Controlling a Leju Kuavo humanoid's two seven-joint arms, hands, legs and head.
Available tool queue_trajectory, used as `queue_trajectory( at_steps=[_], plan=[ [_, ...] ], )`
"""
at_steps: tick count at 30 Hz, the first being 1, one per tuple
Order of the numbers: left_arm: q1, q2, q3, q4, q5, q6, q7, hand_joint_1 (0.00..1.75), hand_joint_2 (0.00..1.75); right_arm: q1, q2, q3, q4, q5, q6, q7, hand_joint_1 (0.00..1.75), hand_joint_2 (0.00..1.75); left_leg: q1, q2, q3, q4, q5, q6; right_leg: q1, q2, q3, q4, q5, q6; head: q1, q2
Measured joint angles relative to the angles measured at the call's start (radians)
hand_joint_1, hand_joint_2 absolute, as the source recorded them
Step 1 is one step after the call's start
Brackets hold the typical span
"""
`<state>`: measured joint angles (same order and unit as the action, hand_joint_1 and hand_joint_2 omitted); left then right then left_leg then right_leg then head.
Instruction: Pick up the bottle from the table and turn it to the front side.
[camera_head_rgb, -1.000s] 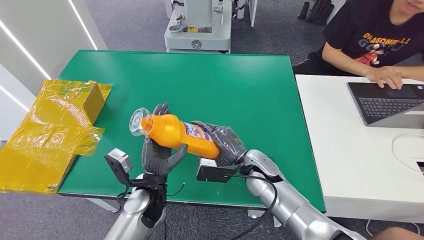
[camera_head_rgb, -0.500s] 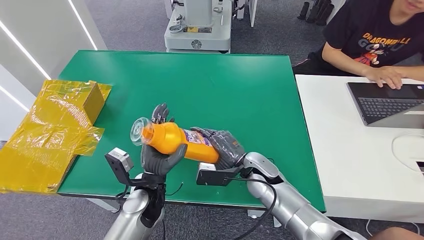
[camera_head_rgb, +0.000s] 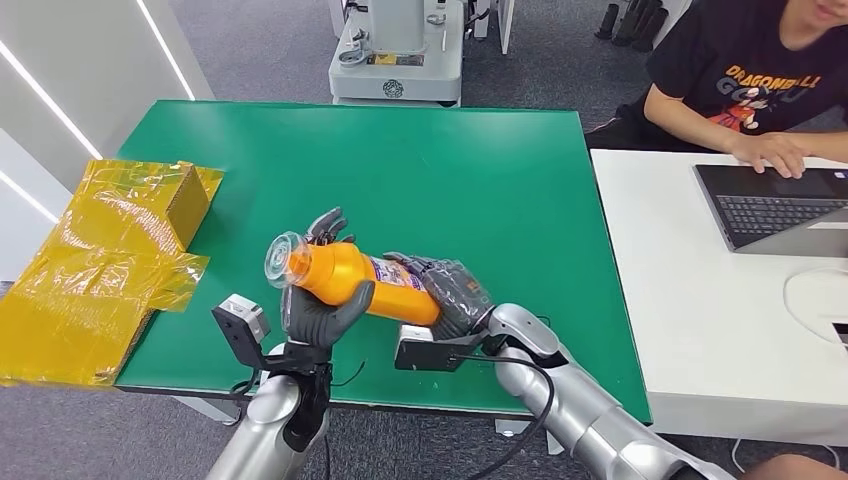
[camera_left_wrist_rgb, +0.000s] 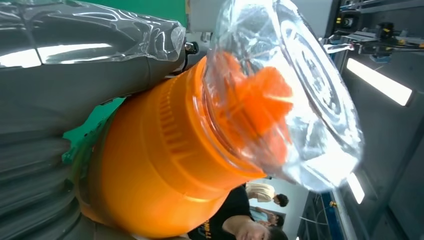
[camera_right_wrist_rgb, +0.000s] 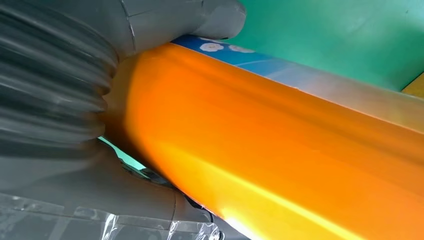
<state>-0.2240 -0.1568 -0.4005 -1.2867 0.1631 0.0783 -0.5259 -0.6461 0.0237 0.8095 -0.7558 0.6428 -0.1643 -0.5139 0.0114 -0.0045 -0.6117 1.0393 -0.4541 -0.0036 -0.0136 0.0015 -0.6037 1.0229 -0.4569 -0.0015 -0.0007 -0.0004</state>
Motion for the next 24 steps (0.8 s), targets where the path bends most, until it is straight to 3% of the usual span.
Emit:
queue_trajectory(
  at_steps=[18,20,22,23,24],
  plan=[
    [-0.006,0.000,0.011,0.017,-0.001,-0.021,0.022,1.75,1.75,0.016,0.000,-0.001,0.009,-0.004,-0.062,-0.011,1.75,1.75,0.000,0.000,0.000,0.000,0.000,0.000,0.000,0.000,0.000,0.000,0.000,0.000,0.000,0.000],
    [-0.007,0.000,0.011,0.018,0.001,-0.023,0.023,1.75,1.75,0.020,0.000,-0.002,0.008,-0.006,-0.075,-0.011,1.11,1.75,0.000,0.000,0.000,0.000,0.000,0.000,0.000,0.000,0.000,0.000,0.000,0.000,0.000,0.000],
    [-0.008,0.000,0.012,0.018,0.003,-0.024,0.023,1.75,1.75,0.025,0.000,-0.004,0.005,-0.012,-0.092,-0.011,0.24,1.75,0.000,0.000,0.000,0.000,0.000,0.000,0.000,0.000,0.000,0.000,0.000,0.000,0.000,0.000],
    [-0.009,0.000,0.012,0.018,0.004,-0.024,0.024,1.75,1.75,0.029,0.001,-0.005,0.002,-0.017,-0.105,-0.012,0.07,1.75,0.000,0.000,0.000,0.000,0.000,0.000,0.000,0.000,0.000,0.000,0.000,0.000,0.000,0.000],
    [-0.011,0.000,0.012,0.018,0.006,-0.023,0.024,1.75,1.75,0.034,0.002,-0.005,-0.001,-0.023,-0.120,-0.015,0.00,1.75,0.000,0.000,0.000,0.000,0.000,0.000,0.000,0.000,0.000,0.000,0.000,0.000,0.000,0.000]
  ],
)
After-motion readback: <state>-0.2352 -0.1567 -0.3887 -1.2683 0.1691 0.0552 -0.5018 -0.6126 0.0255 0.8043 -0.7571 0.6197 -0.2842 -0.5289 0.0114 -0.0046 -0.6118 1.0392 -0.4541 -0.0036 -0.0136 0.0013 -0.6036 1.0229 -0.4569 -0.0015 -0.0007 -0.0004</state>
